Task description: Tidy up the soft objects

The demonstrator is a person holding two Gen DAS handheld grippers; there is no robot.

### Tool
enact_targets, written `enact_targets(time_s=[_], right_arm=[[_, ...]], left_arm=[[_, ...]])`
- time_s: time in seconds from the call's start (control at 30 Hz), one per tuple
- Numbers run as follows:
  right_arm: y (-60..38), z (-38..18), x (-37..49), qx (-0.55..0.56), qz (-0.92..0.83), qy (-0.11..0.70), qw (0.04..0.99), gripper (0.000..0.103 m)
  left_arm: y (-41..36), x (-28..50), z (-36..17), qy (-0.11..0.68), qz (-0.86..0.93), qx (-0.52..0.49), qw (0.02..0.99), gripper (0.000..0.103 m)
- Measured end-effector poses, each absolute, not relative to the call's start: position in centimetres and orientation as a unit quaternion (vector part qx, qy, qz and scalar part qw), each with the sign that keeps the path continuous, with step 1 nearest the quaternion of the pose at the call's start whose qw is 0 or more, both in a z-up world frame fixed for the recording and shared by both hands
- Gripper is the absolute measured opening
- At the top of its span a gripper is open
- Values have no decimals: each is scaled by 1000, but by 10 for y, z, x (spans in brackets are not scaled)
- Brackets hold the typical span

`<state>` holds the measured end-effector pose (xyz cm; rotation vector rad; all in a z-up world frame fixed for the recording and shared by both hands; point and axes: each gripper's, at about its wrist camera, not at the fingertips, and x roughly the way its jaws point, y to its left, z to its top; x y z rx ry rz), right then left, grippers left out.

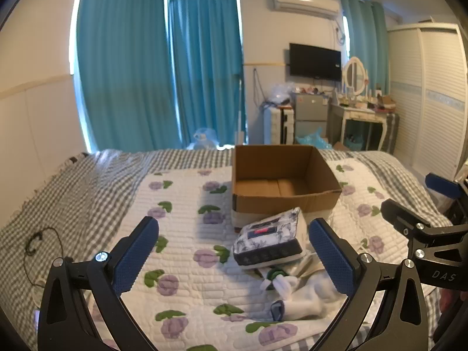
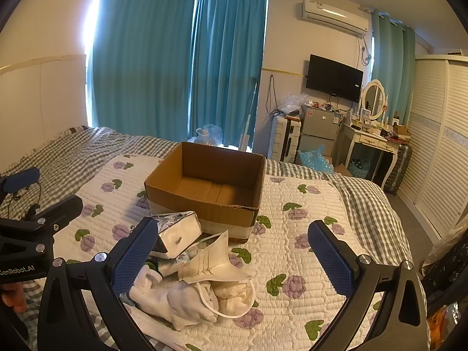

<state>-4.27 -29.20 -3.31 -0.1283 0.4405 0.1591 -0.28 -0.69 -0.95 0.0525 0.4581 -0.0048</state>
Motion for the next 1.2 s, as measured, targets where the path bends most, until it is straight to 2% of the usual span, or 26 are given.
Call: enact_targets(time_s=[1.2], right_arm=[[-291,-26,-51,-69,80,215,971,103]], left_arm=[[-5,-14,-2,225,-10,19,974,103]])
